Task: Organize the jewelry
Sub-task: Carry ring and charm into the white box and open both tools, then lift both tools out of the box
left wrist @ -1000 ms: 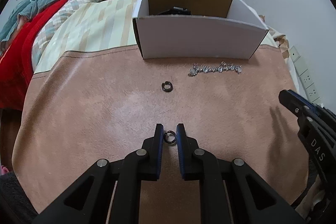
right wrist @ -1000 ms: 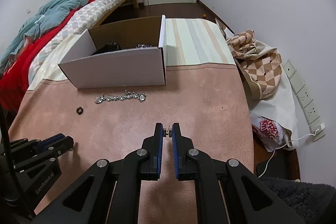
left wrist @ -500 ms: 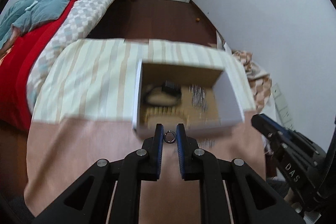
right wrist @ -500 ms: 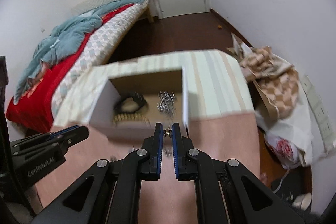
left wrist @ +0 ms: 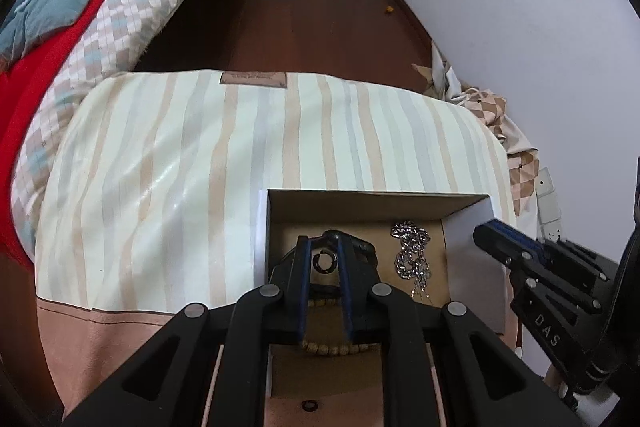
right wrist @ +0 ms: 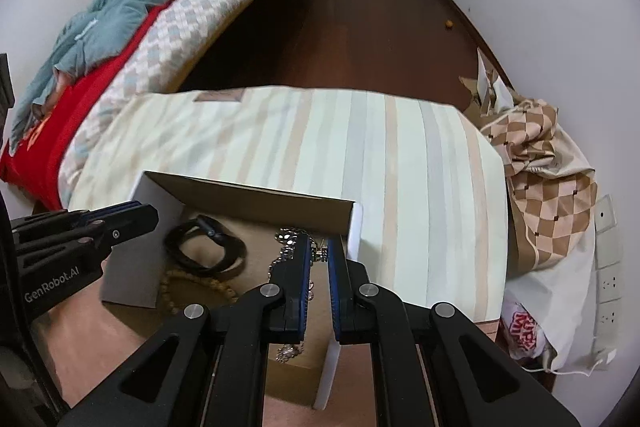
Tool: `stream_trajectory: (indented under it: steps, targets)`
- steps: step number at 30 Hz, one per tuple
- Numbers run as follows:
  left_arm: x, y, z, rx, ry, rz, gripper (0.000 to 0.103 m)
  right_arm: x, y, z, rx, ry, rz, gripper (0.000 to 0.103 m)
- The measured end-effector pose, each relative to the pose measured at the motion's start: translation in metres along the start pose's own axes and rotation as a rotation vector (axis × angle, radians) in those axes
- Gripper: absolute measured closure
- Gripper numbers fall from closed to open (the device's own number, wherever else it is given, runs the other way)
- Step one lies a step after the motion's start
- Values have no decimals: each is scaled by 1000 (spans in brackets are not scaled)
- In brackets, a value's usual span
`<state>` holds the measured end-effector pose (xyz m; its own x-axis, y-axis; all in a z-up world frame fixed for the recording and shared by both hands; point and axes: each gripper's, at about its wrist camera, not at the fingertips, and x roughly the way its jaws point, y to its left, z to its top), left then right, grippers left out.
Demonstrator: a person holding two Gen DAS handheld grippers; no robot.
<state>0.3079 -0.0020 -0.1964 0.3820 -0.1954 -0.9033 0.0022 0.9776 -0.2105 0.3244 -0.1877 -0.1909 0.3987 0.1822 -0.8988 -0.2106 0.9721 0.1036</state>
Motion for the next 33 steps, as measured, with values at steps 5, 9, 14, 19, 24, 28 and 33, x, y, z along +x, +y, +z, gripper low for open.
stream_trajectory:
  steps: [5, 9, 14, 19, 24, 28, 33]
  targets:
    - [-12, 2, 6, -17, -39, 30, 74, -4, 0, -3, 0, -7, 9, 87]
    - [-29, 3, 10, -16, -90, 60, 39, -16, 4, -7, 2, -32, 2, 75]
    - [-55, 8, 1, -2, -158, 125, 21, -36, 3, -12, 33, -50, -32, 50]
    - [-70, 10, -24, 23, -188, 202, 1, -49, 5, -25, 42, -40, -96, 13]
    - [-75, 9, -47, 32, -188, 239, 0, -62, 15, -48, 26, -26, -164, 1]
    - [-83, 9, -67, 30, -189, 250, 0, -77, 21, -64, 25, -43, -187, 1]
    - [-102, 5, -82, 33, -214, 269, 0, -104, 30, -78, 29, -80, -191, 1]
